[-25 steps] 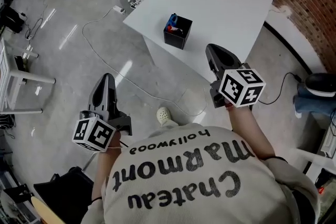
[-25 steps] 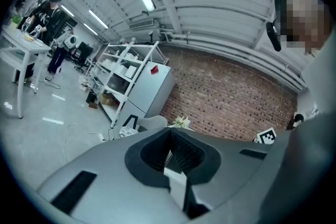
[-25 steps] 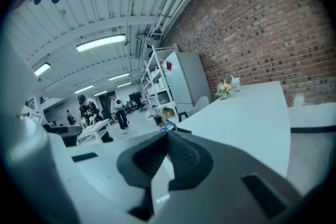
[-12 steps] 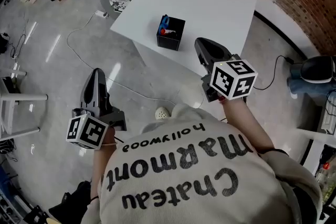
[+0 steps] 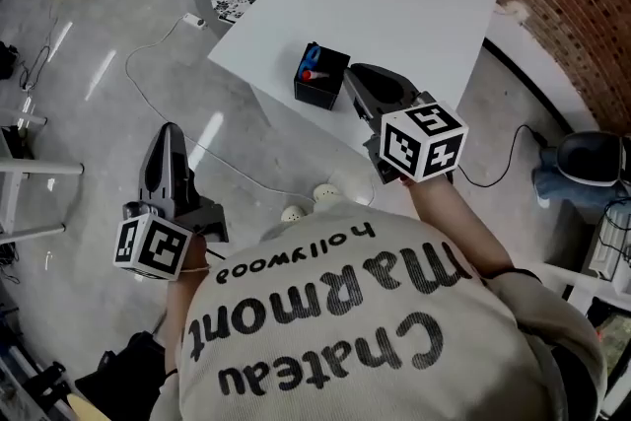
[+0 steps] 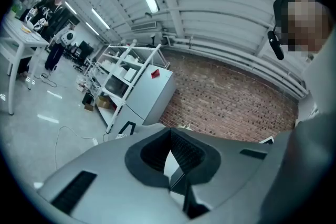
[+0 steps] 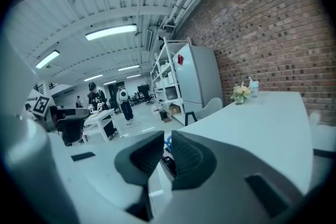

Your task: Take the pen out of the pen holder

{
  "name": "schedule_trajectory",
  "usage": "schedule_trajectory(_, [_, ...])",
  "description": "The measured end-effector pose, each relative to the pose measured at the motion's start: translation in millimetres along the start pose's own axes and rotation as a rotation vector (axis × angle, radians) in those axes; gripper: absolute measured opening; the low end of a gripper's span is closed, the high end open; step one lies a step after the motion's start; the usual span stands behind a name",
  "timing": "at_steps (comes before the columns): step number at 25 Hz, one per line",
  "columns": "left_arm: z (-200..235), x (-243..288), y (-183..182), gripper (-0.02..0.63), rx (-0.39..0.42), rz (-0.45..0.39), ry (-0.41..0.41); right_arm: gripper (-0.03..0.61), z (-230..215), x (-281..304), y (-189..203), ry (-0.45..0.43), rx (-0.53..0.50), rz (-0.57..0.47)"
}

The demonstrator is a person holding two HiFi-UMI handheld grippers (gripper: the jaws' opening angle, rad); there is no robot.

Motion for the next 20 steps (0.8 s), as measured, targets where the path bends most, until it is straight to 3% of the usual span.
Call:
schedule_trajectory(9, [13, -9, -9, 0.0, -0.01, -0.048, -0.096, 0.077, -1, 35, 4, -0.077, -0.047, 0.059])
schedule_trajectory(20, [22, -4, -6, 0.0, -0.034, -0.052, -0.107, 0.124, 12, 58, 26, -0.149, -0.103, 0.204])
Point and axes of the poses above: the fingertips, and each gripper's own axes: x forward along the fingers, z to its left, y out of its underside, the point moved 5 cm from there along -x, backward along the fingers, and after that the axes turned 8 degrees about -x, right-handed, at the moved point
